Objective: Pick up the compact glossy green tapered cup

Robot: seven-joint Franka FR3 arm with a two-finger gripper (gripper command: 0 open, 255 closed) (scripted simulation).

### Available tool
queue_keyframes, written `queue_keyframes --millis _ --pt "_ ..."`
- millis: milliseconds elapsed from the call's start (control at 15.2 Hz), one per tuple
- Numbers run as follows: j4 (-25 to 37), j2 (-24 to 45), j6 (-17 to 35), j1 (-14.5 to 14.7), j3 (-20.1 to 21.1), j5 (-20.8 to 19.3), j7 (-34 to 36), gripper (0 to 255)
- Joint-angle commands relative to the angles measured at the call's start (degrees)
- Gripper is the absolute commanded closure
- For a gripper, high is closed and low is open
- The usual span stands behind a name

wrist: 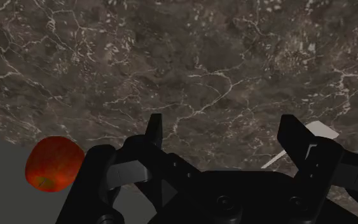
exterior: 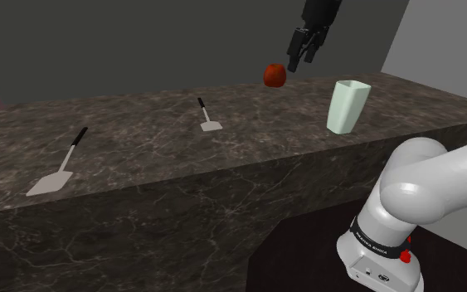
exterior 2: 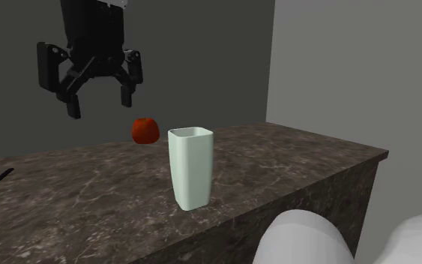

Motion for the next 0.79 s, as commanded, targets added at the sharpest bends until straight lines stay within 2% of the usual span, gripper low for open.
queue_keyframes --millis 0,726 --pt "0.0 0.0 0.0 0.0 0.0 0.0 0.0 0" --pt "-1.99 -7.69 -23.27 -2.15 -5.9 -2.32 -7.52 0"
